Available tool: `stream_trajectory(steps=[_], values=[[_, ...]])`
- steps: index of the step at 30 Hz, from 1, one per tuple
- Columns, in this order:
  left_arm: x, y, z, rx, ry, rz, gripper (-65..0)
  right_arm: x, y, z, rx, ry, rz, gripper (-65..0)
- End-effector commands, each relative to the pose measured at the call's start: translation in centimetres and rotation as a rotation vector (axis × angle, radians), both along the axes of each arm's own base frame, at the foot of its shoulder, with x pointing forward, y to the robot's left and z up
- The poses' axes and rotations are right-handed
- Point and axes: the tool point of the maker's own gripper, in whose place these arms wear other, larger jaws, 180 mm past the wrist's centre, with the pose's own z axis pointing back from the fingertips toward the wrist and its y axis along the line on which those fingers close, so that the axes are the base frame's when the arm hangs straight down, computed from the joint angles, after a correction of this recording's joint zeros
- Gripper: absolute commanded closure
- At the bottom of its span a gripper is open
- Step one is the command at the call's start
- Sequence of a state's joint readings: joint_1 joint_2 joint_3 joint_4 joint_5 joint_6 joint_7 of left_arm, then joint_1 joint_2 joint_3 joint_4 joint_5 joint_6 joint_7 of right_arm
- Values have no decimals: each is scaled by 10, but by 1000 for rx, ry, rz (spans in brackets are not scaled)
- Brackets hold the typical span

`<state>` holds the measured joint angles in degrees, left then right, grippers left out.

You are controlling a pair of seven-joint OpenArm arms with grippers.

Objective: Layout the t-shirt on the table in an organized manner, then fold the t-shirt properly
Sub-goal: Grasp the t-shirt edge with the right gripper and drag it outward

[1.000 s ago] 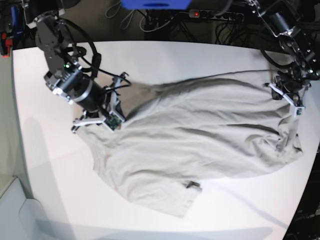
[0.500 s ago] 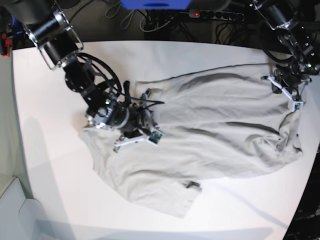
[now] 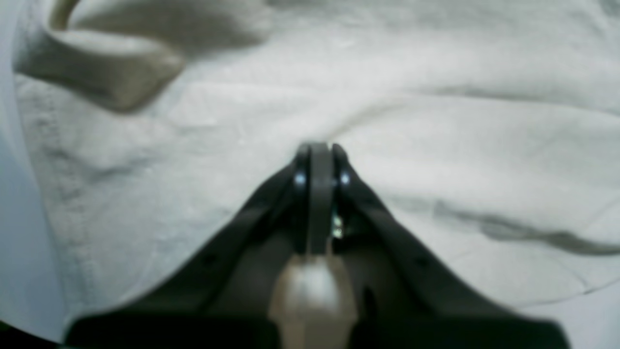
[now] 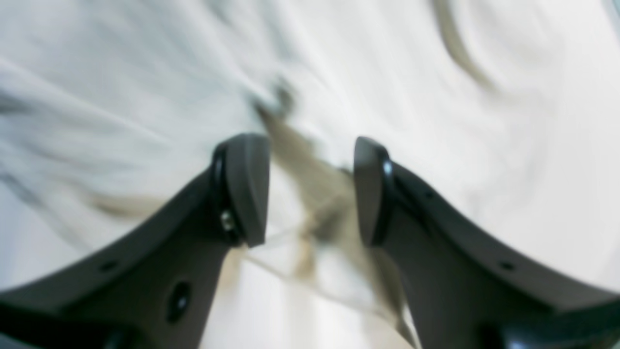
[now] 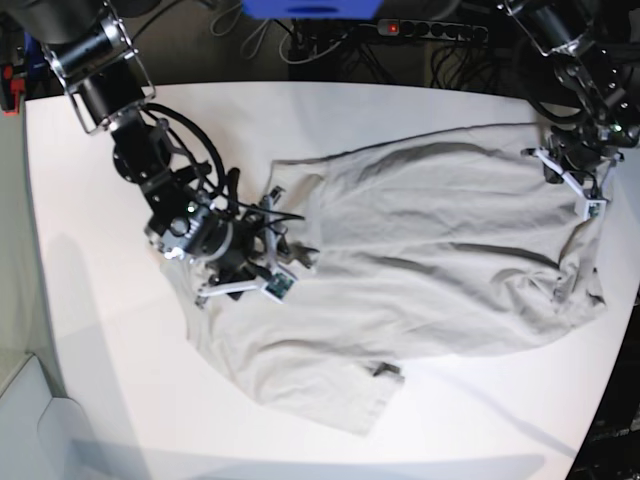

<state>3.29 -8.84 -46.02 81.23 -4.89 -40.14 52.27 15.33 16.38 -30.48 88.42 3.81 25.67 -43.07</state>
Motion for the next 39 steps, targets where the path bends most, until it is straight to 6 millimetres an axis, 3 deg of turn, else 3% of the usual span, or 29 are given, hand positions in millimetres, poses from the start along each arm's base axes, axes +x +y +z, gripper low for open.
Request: stream_trajectory(steps=[1,5,8,10,14,20,25,30,33,39], values=[[0,6,5,24,4,1,-2,10,2,14,39,-38,-7,-290],[0,6,4,21,5,1,-2,8,-16,-2,36,5,-67,-290],[0,0,2,7,4,2,-2,2,-16,-7,70,6,-71,-290],[1,-2,1,4,2,2,-2,1,-20,3,91,-21,-87,-289],[0,-2,1,2,4,2,-2,-15,-47,21,120,-74,-152,-289],[0,-2,1,3,2,2,-2,-21,-54,-1,111,-13,-178,-289],[0,-2,1,3,2,2,-2,-9,-48,-10,125,15,-192,-289],[0,-2,1,2,4,2,-2,2,-27,-22,124,75,-89,-289],[0,-7,-1,-10,2,3,-2,17,-32,-27,112,94,-105,-289],[0,-8,-2,-12,2,3,-2,44,-35,-14,109,70,-117,-289]])
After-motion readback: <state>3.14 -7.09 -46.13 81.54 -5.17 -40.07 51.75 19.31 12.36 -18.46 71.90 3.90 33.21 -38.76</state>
